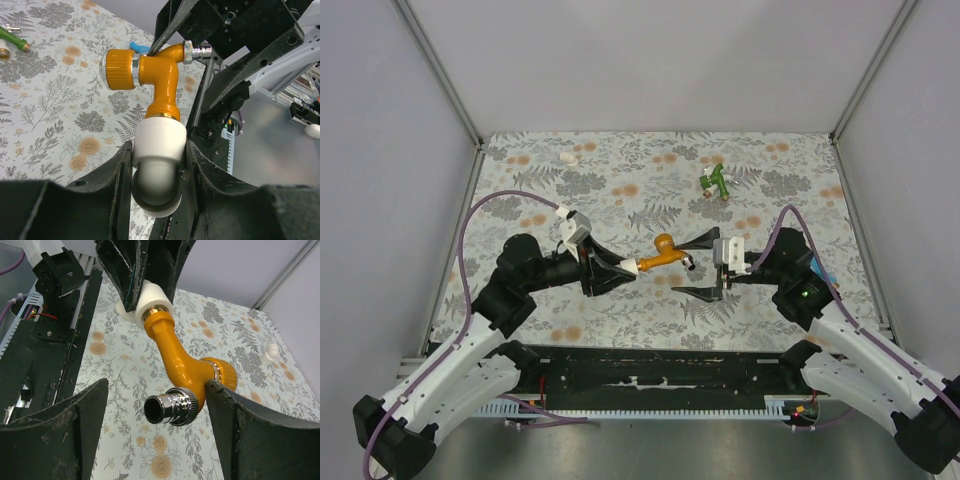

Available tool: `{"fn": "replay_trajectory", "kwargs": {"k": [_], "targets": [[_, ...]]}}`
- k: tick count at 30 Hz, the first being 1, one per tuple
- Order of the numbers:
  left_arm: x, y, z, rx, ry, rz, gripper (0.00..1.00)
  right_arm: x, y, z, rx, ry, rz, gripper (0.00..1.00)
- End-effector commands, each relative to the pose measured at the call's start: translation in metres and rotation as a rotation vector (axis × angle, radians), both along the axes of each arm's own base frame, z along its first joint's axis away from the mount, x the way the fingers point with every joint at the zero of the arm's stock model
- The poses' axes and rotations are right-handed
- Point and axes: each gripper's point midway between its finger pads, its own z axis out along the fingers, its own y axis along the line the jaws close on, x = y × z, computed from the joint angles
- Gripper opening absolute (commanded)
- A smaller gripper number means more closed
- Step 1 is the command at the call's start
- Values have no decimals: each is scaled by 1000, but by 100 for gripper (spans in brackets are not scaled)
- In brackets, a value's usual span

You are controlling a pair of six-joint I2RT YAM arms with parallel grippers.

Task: Install the water faucets

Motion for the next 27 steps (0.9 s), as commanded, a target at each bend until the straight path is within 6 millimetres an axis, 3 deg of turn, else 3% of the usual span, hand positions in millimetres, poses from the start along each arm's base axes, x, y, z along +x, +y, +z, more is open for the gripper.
{"fn": "replay_trajectory", "kwargs": {"k": [1, 8, 18, 21, 27], "targets": [[-3, -3, 41, -91, -61, -35, 2, -6, 0, 30, 41, -92, 35, 84], [-12, -12, 44, -111, -32, -137, 2, -6, 4, 32, 44, -105, 55, 83], [-24, -15, 50, -136, -51, -222, 2, -12, 12, 31, 25, -48, 142, 71], [-28, -14, 53, -136, -89, -238, 2, -12, 13, 30, 23, -24, 146, 60], [-31, -8, 42, -98, -189, -235, 2, -3, 18, 39, 63, 137, 94, 23]]}}
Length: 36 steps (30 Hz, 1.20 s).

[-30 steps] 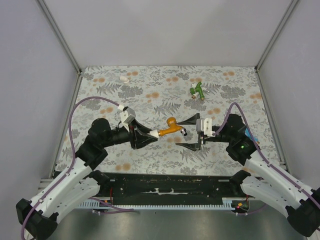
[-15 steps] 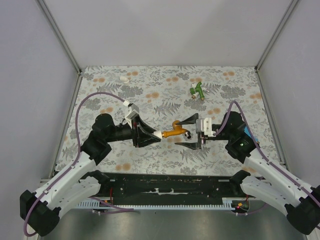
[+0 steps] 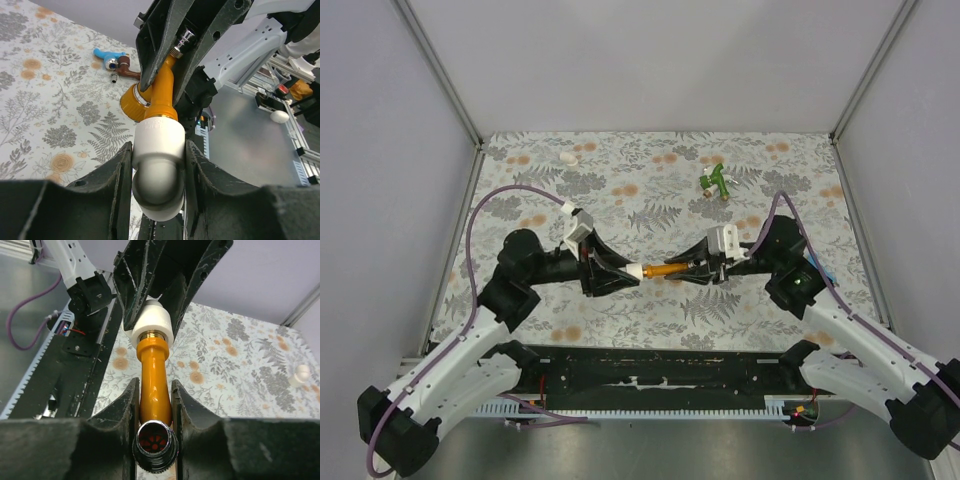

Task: Install the water faucets

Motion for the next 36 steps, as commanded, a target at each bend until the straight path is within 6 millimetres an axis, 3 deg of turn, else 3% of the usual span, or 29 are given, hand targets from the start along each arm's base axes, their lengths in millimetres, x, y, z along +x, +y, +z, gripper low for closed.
{"fn": "replay_trajectory", "kwargs": {"k": [1, 5, 8, 12, 18, 22, 26, 29, 36], "targets": [[-16, 7, 25, -40, -237, -56, 2, 11, 6, 23, 45, 148, -50, 18], [-16, 15, 15, 13, -332, -21, 2, 35, 14, 19, 40, 467, -182, 1], [-9, 23, 4, 72, -395, 35, 2, 45, 22, 8, 12, 721, -236, 0], [-3, 32, -5, 119, -451, 94, 2, 43, 35, 3, 2, 998, -195, 0], [-6, 37, -3, 108, -494, 122, 2, 44, 45, -3, 2, 1166, -149, 2], [-6, 37, -1, 99, -484, 131, 2, 50, 43, 0, 30, 1138, -177, 38], [-1, 38, 2, 90, -461, 167, 2, 56, 33, 13, 82, 1026, -217, 61], [4, 39, 3, 85, -448, 194, 2, 57, 25, 18, 101, 938, -257, 70], [10, 41, 8, 62, -432, 248, 2, 57, 4, 22, 144, 703, -346, 79]]}}
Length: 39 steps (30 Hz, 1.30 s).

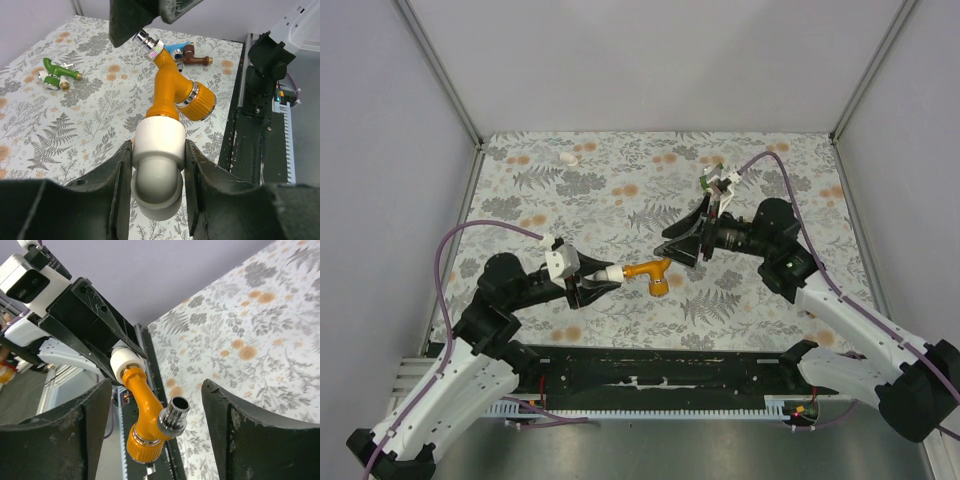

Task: Install the water faucets

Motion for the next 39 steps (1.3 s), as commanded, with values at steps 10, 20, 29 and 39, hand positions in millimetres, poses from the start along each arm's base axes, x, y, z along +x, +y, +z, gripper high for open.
{"fn": "replay_trajectory", "kwargs": {"k": [10, 20, 29, 39], "targets": [[13, 8, 37, -151, -84, 114, 2, -4, -27, -10, -50, -231, -118, 84], [24, 23, 45, -198, -133, 233, 2, -25, -8, -16, 54, -101, 38, 84], [27, 24, 43, -197, -130, 248, 2, -42, 23, -14, 97, -75, 161, 78], [38, 34, 26, -67, -133, 318, 2, -50, 21, 0, 122, -55, 184, 52]]}}
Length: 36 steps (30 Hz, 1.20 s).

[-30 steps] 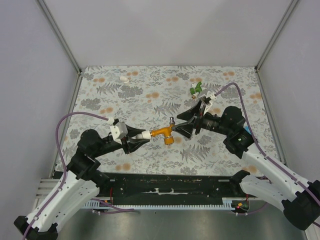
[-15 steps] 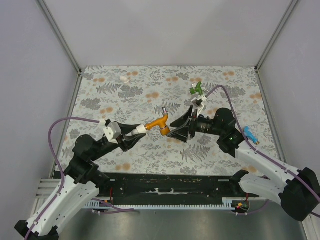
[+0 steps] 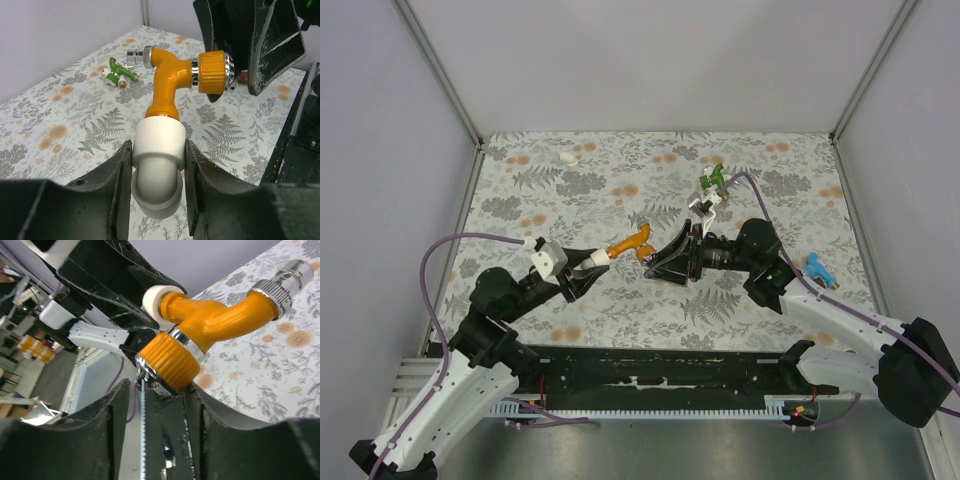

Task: Install the water faucets

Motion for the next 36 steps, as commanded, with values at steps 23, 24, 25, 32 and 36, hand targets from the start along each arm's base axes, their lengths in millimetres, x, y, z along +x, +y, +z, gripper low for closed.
{"fn": "replay_trajectory", "kwargs": {"k": [23, 24, 25, 32, 36], "targets": [[-36, -25, 18, 13, -46, -270, 2, 27, 10, 22, -47, -129, -57, 54], [-37, -26, 18, 12, -48, -279, 2, 29, 11, 18, -56, -123, -58, 54], [-39, -26, 17, 12, -47, -287, 2, 31, 12, 14, -67, -113, -57, 54], [-42, -26, 18, 5, -45, -294, 2, 30, 13, 3, -128, -64, 22, 59], [-38, -24, 20, -2, -42, -268, 2, 26, 6, 10, -126, -135, 36, 66]]}}
